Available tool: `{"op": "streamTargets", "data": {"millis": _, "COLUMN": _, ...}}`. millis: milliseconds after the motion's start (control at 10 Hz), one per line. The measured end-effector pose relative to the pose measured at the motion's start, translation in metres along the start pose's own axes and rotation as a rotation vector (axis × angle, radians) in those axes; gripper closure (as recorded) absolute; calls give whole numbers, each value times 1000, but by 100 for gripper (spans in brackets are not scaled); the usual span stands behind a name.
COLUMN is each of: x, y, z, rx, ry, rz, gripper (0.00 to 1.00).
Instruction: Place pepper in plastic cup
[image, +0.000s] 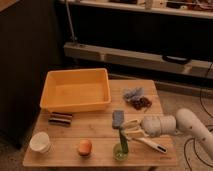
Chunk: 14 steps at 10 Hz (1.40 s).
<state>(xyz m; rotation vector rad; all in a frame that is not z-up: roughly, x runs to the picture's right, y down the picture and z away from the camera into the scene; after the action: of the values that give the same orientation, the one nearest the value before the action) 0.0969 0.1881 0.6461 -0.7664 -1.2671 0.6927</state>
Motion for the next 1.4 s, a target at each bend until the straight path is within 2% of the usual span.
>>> {"op": "streamTargets", "data": {"millis": 300, "x": 11, "y": 5, "z": 3, "rx": -15, "ry": -3, "rz": 17, "gripper": 99}}
{"op": "streamTargets", "data": {"millis": 600, "x": 16, "y": 7, "z": 10, "rx": -28, "ry": -23, "rz": 45, "gripper": 73}}
{"op": "streamTargets", "data": {"millis": 800, "x": 16, "y": 9, "z": 19, "rx": -34, "ry": -19, "rz": 54, "gripper": 49}}
{"op": "streamTargets", "data": {"millis": 1100, "x": 13, "y": 10, "z": 27, "rx": -39, "ry": -7, "rz": 48, "gripper": 22}}
{"op": "streamTargets", "data": {"millis": 1400, "x": 7, "y": 11, "z": 28, "rx": -48, "ry": 8, "rz": 19, "gripper": 20}}
